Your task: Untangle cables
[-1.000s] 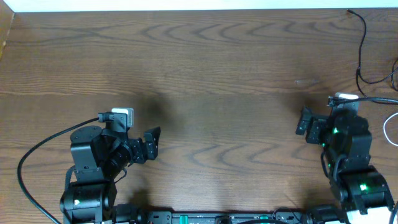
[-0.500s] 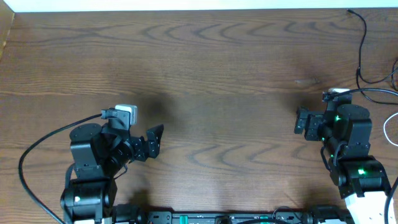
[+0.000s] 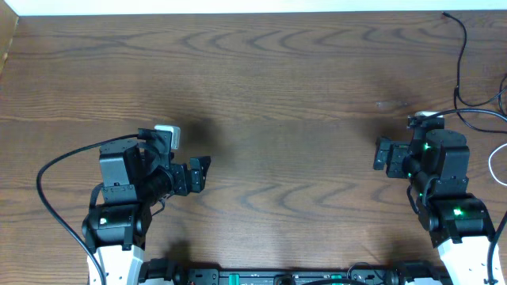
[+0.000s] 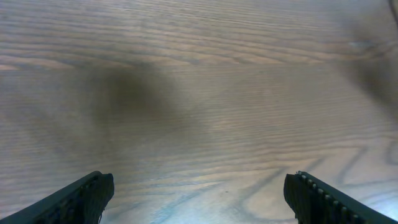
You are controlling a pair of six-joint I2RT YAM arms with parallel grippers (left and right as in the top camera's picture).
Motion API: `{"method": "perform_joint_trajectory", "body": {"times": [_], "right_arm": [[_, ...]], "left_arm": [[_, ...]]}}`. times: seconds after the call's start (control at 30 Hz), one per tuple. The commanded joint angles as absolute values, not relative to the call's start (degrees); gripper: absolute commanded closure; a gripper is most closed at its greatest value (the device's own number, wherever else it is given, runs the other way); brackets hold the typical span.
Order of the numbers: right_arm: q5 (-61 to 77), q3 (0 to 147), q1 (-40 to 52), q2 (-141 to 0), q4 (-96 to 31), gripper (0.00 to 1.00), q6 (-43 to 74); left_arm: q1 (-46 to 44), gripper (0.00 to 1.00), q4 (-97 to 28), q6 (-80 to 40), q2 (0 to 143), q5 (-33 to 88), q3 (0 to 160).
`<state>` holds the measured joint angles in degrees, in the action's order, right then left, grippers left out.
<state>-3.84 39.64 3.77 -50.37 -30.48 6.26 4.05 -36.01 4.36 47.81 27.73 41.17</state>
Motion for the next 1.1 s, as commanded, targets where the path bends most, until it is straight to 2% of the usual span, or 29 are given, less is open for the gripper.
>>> {"method": "perform_joint_trajectory", "body": {"times": [0.0, 0.33, 0.7, 0.77, 1.07], "right_arm": [[-5.65, 39.66, 3.42, -50.04, -30.63, 0.01, 5.72], [-6.74, 39.66, 3.42, -49.5, -30.7, 0.01, 6.17], [-6.74, 39.68, 3.42, -49.52, -31.64, 0.01, 6.15], [-6.74, 39.68, 3.42, -49.52, -32.67, 0.01, 6.17], [-6.74, 39.66, 3.42, -49.52, -35.59, 0.01, 6.15]], "left_arm": [[3.88, 0.07, -36.01, 4.54, 47.2, 21.71, 41.45], [3.88, 0.07, -35.51, -0.14, 43.33, 7.86, 41.45], [3.88, 0.07, -35.09, -1.17, 43.35, 8.34, 41.45], [3.88, 0.02, -35.07, -1.17, 43.35, 8.29, 41.45], [3.88, 0.02, -35.11, -1.17, 43.35, 8.29, 41.45]]}}
